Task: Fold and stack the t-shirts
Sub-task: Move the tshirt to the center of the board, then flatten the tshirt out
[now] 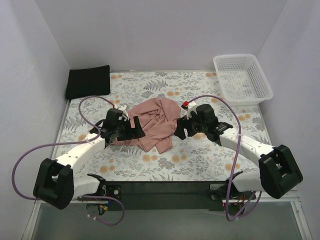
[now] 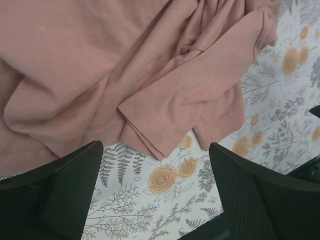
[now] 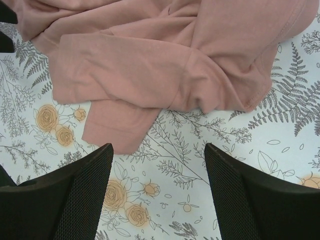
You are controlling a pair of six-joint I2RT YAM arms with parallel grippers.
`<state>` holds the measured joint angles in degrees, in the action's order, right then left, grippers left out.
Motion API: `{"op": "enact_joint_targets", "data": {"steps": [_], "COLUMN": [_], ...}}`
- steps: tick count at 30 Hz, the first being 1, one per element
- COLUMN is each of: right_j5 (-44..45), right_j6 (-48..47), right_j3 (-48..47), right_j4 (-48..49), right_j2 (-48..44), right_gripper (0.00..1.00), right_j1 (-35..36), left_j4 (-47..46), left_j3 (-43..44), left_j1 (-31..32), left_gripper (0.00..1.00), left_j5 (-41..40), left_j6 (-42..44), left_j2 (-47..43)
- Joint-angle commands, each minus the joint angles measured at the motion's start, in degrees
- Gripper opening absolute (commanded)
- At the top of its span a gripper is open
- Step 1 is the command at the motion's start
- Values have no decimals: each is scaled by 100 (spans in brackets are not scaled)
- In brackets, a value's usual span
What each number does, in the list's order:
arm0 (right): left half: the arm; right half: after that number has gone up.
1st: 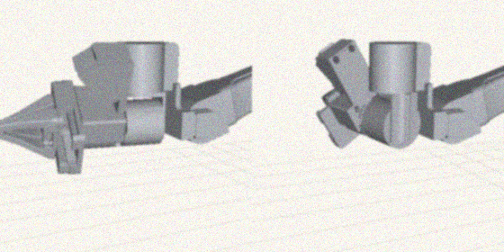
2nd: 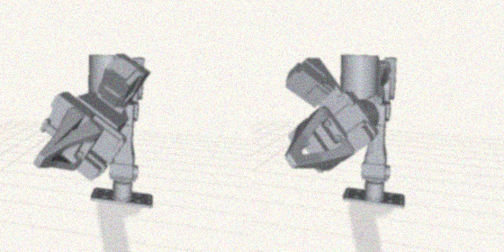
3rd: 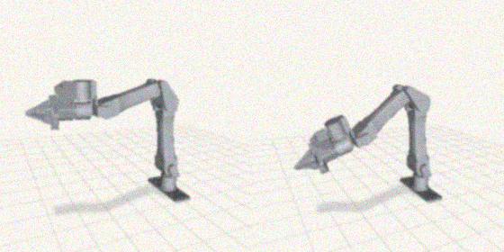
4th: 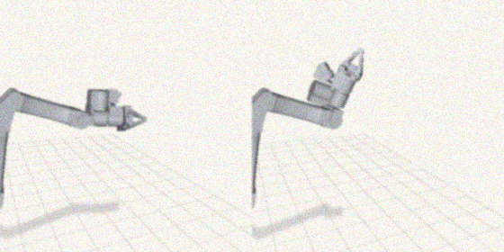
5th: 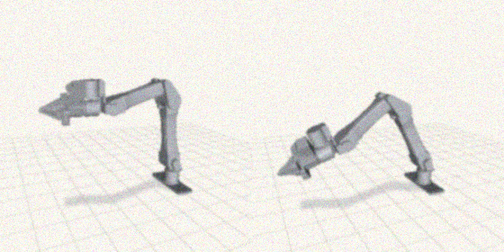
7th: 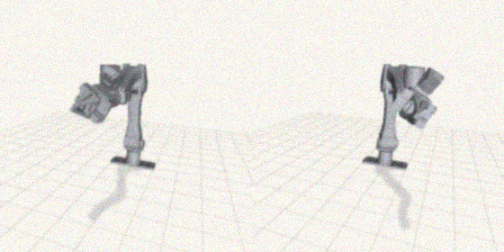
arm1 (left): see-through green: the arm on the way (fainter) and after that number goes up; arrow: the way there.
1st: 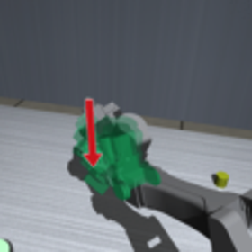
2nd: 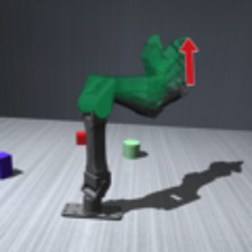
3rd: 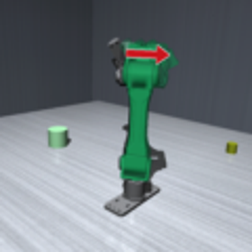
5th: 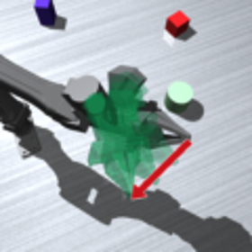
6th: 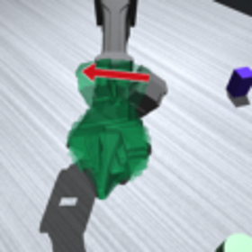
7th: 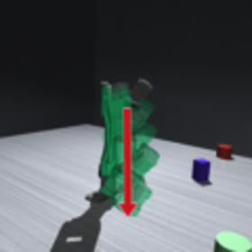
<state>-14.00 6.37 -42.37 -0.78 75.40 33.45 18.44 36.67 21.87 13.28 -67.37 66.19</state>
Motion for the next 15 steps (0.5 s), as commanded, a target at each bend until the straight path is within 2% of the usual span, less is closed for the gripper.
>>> {"op": "enact_joint_targets", "data": {"steps": [1, 9, 15], "right_j5": [-33, -33, -6], "right_j6": [57, 22, -31], "right_j3": [150, 343, 317], "right_j4": [86, 86, -63], "right_j2": [-288, -446, -526], "right_gripper": [80, 80, 80], "right_j1": [-5, -5, -14], "left_j4": [116, 292, 380], "left_j3": [464, 1264, 1484], "left_j1": [203, 599, 635], "left_gripper": [86, 84, 85], "left_j5": [-115, -115, -264], "left_j6": [488, 1305, 1657], "left_j2": [532, 1790, 2186]}}
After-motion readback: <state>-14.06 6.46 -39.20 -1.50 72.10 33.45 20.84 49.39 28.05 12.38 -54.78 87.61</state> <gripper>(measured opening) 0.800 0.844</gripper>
